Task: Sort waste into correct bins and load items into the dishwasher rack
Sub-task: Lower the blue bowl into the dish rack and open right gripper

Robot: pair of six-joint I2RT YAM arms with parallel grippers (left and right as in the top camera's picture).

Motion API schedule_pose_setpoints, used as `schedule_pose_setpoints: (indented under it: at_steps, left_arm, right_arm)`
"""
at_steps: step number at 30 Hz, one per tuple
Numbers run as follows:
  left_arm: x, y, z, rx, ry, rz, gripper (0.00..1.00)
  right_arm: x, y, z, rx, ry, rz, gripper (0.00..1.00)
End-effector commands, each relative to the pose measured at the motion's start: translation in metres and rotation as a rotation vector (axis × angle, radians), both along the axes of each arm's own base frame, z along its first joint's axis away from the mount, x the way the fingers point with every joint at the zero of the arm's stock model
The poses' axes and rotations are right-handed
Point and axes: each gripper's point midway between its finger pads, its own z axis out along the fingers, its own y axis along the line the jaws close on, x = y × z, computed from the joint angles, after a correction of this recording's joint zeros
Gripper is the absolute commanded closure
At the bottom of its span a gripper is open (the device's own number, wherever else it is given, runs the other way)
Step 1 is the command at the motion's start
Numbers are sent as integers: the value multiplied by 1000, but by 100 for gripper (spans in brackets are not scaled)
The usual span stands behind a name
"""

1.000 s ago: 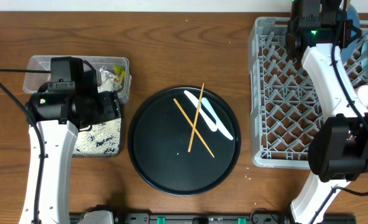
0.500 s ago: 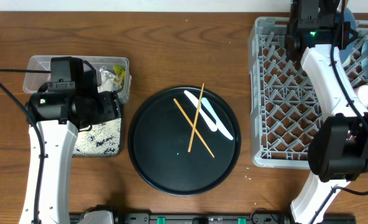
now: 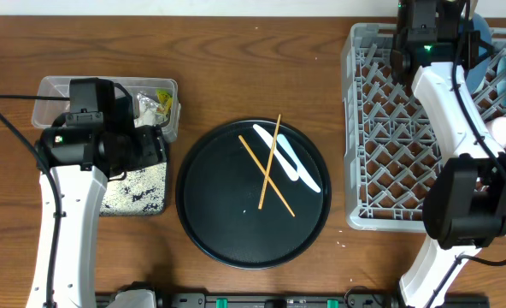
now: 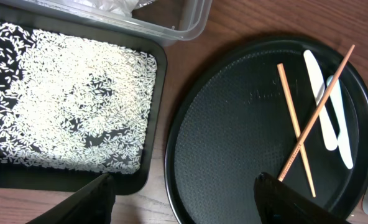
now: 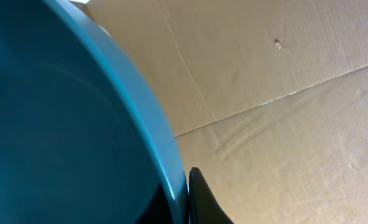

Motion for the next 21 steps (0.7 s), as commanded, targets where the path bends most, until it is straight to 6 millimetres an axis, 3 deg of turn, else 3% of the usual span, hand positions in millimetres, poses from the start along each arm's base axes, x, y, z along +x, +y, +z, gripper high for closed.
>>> schedule_pose_setpoints:
  at_steps: [1,6,8,10,15,21]
  left_arm:
    - [1,3,6,6,-16,10,27]
    - [1,3,6,6,-16,10,27]
    - [1,3,6,6,-16,10,27]
    - [1,3,6,6,-16,10,27]
    - [1,3,6,6,-16,10,27]
    - [1,3,6,6,-16,10,27]
  right_arm:
    - [5,12,-11,11,43,39,99]
    - [16,33,-23,73,57,127,98]
    - [20,41,-30,103,68,161,87]
    - [23,49,-36,135,87,198,69]
    - [27,71,-63,281,120,289,41]
    - [18,92,-97,527,77,289,24]
